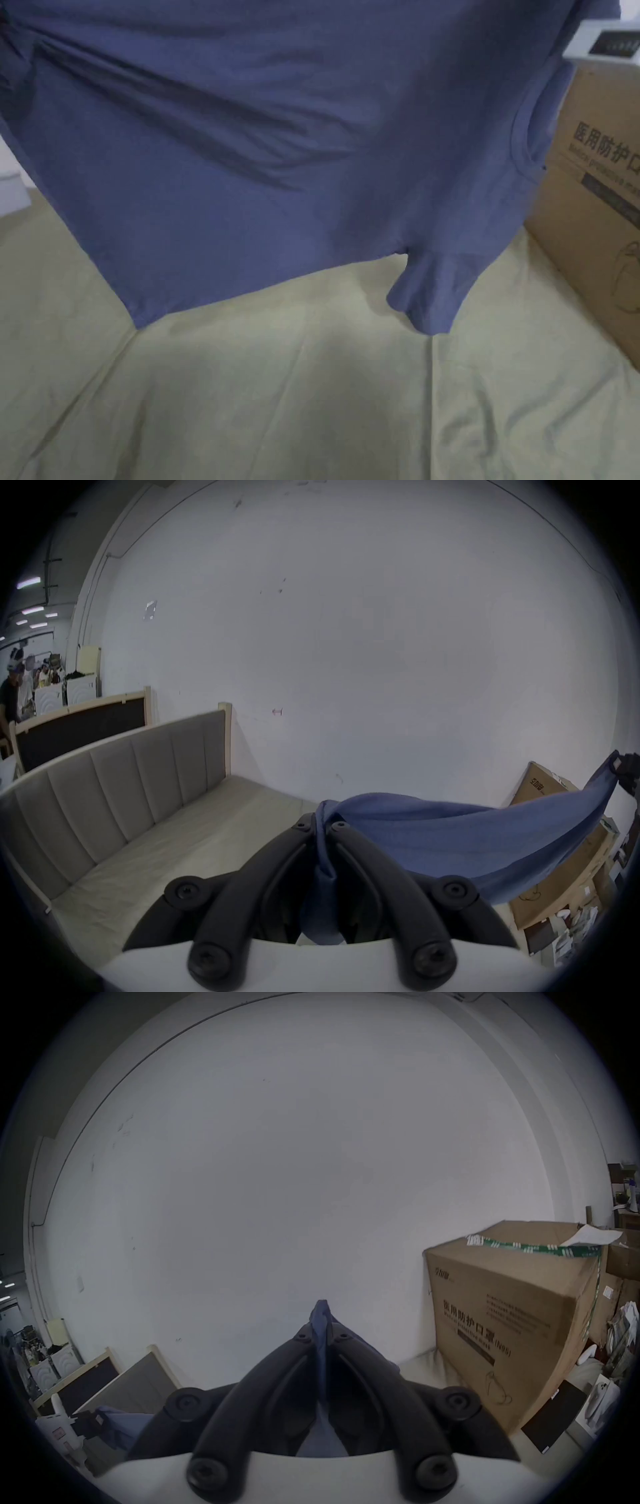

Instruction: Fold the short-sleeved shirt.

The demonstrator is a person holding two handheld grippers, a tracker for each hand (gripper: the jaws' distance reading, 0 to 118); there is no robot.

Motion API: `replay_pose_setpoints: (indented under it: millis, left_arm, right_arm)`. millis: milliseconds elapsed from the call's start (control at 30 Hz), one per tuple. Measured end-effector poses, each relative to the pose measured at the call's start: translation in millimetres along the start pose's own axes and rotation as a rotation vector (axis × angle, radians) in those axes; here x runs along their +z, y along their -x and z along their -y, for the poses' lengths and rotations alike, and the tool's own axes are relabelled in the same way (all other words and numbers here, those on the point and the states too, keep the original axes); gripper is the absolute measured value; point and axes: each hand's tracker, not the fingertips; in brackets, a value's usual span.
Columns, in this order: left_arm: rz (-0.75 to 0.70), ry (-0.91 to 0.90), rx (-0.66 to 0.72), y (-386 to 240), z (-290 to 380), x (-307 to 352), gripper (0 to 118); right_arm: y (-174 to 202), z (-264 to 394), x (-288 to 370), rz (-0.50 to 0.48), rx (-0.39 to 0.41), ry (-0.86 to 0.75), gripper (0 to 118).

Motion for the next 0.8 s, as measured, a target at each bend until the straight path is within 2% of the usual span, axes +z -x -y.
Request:
replay_pose_setpoints:
  millis: [200,367,500,667,800]
  left_arm:
    - [0.033,0.085,-0.076,18,53,35,3]
    - [0.095,0.209,-0.063,36,110,74,3]
    - [0.097,0.284,-0.101,52,160,109,3]
    - [0.096,0.431,-0.038,84,229,148,3]
    - [0.056,0.536,-0.023,109,285,177,3]
  right_arm:
    - [-32,61,64,-0.009,0.037,0.093,2]
    - [-76,123,128,-0.015,-0.142,0.222,2]
    - [-104,181,198,0.047,-0.171,0.299,2]
    - [-129,257,280,0.131,-0.308,0.413,2]
    - [-148,312,326,0.224,-0.35,0.512,2]
